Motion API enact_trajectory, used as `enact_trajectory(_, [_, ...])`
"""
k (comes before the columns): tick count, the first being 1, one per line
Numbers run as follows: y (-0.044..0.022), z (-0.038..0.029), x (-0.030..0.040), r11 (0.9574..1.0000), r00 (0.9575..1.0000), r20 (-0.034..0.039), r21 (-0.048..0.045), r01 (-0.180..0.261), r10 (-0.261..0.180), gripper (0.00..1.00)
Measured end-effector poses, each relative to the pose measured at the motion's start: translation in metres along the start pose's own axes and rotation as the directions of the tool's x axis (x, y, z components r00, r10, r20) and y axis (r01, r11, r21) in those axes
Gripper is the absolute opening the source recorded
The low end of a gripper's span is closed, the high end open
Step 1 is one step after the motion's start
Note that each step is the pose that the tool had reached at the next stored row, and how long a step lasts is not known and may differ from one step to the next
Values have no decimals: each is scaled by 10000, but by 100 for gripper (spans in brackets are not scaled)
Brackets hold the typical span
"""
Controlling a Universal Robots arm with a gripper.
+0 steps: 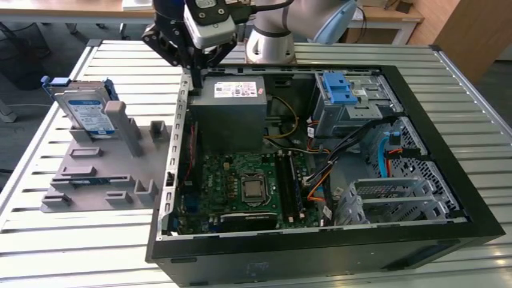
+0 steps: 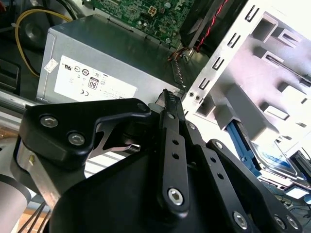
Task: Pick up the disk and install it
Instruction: 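Reach for the disk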
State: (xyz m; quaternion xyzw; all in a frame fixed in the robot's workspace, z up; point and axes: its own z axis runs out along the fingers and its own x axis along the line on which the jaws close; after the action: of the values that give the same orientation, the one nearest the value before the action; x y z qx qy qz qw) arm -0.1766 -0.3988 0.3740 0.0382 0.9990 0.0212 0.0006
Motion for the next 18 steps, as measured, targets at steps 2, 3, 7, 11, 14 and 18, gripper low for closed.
enact_trajectory(2, [-1,2,6,10000,10000,0,0,0,0,11])
enact_trajectory(3, [-1,2,9,10000,10000,-1,0,0,0,11])
enact_trajectory(7, [-2,7,23,10000,10000,-6,1,1,-1,11])
enact_trajectory(11, [-3,12,34,10000,10000,-10,1,0,0,11])
enact_trajectory(14, [-4,17,44,10000,10000,-14,1,0,0,11])
enact_trajectory(18, [-5,20,53,10000,10000,-18,2,0,0,11])
